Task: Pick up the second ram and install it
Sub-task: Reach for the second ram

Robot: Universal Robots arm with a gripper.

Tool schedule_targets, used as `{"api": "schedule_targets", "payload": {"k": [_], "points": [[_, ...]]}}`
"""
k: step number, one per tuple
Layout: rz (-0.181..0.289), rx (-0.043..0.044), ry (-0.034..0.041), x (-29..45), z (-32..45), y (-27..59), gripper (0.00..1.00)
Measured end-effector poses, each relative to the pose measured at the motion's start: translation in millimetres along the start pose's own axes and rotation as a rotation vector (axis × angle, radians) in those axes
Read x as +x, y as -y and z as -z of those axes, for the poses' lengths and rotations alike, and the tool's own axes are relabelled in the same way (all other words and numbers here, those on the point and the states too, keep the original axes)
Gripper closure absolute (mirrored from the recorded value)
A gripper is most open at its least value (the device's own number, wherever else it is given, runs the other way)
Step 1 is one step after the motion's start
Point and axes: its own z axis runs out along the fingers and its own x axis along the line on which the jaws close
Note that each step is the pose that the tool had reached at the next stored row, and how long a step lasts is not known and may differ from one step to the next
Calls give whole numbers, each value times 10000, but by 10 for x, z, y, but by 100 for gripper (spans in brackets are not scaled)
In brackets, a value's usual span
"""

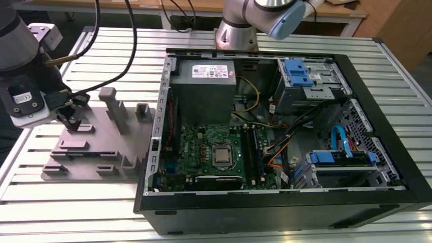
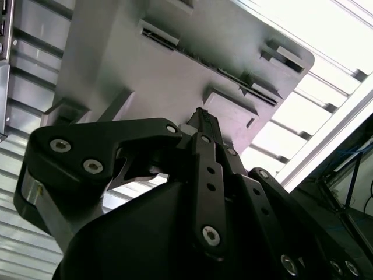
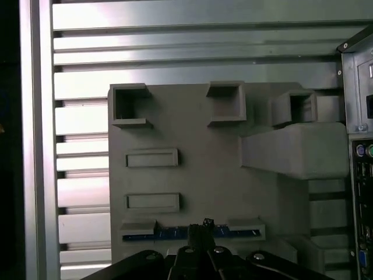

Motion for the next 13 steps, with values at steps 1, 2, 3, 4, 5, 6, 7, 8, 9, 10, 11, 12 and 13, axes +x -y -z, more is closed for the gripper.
{"api": "schedule_targets", "payload": {"k": [1, 2, 3, 4, 5, 6, 7, 8, 9, 10, 11, 12, 13], "points": [[1, 0, -2, 1, -18, 4, 86], [2, 0, -4, 1, -36, 7, 86], [3, 1, -6, 1, -55, 11, 86], [5, 0, -7, 1, -73, 14, 86], [5, 0, -9, 2, -91, 17, 86], [6, 0, -10, 1, -109, 20, 86], [6, 1, -13, 2, -125, 23, 86], [7, 1, -15, 2, -144, 26, 86], [7, 1, -16, 2, -162, 29, 86], [8, 1, -18, 3, -181, 32, 86], [8, 1, -20, 3, -199, 35, 86], [8, 1, -21, 3, -217, 37, 86], [8, 1, -23, 3, -235, 40, 86]]}}
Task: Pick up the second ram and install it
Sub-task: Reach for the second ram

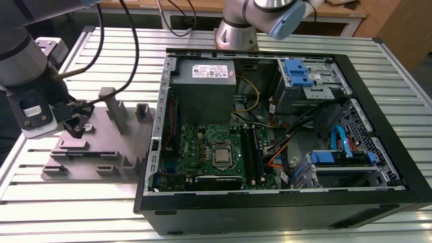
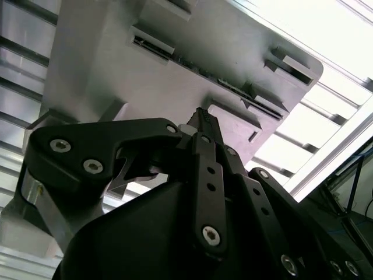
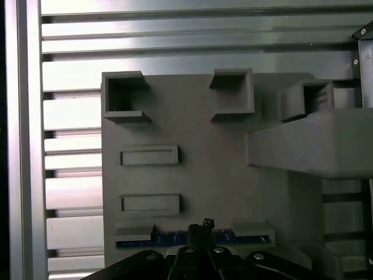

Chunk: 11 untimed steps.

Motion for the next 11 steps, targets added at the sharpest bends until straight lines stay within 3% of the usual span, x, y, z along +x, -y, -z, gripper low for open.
{"api": "schedule_targets", "payload": {"k": [11], "points": [[0, 1, -14, 3, -199, 33, 86]]}}
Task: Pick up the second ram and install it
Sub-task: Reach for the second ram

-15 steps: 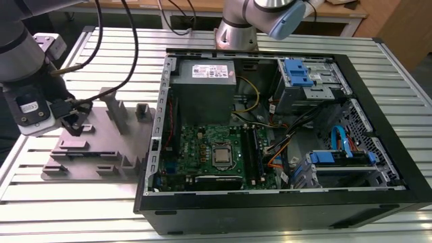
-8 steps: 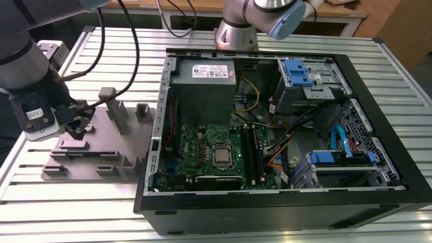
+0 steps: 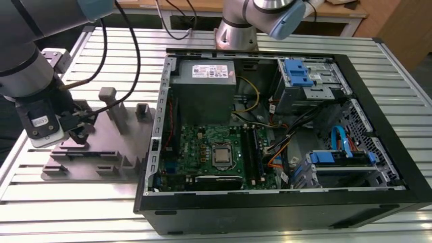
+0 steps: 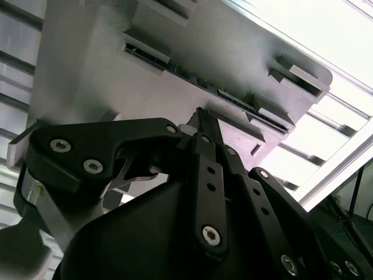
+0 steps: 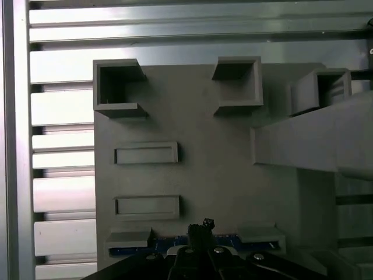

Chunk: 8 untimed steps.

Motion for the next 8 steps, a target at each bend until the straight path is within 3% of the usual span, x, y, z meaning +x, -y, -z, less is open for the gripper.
{"api": "schedule_targets", "payload": {"k": [8], "points": [[0, 1, -15, 2, -144, 22, 86]]}}
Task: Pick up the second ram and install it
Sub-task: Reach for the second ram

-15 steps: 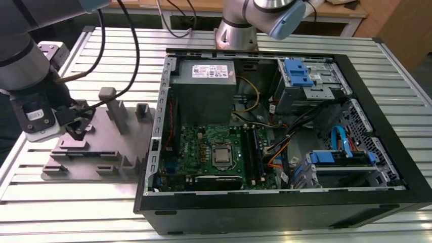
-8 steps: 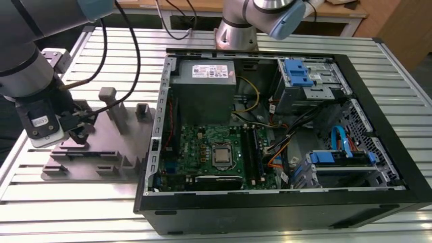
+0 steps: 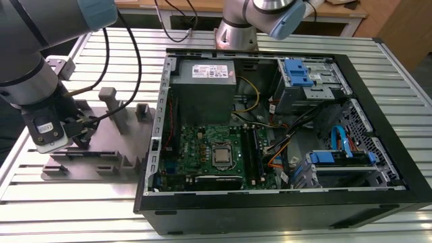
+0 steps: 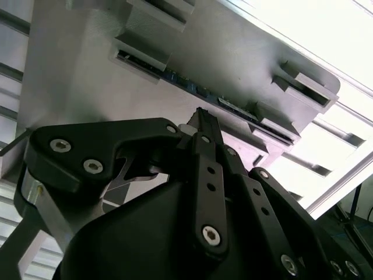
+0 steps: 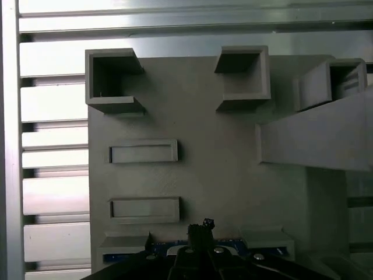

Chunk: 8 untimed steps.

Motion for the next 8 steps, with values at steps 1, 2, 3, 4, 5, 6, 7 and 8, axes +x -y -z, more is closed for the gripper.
{"api": "schedule_targets", "payload": {"k": [1, 2, 3, 4, 5, 6, 7, 8], "points": [[0, 0, 0, 0, -6, 1, 86], [0, 1, -1, 0, -6, 1, 86], [0, 2, -3, 0, -6, 1, 86], [0, 2, -2, 0, -6, 1, 86], [0, 2, -2, 0, -7, 1, 86], [0, 3, -2, 0, -7, 1, 86], [0, 2, 0, 0, -9, 1, 86], [0, 2, -1, 0, -9, 1, 86]]}}
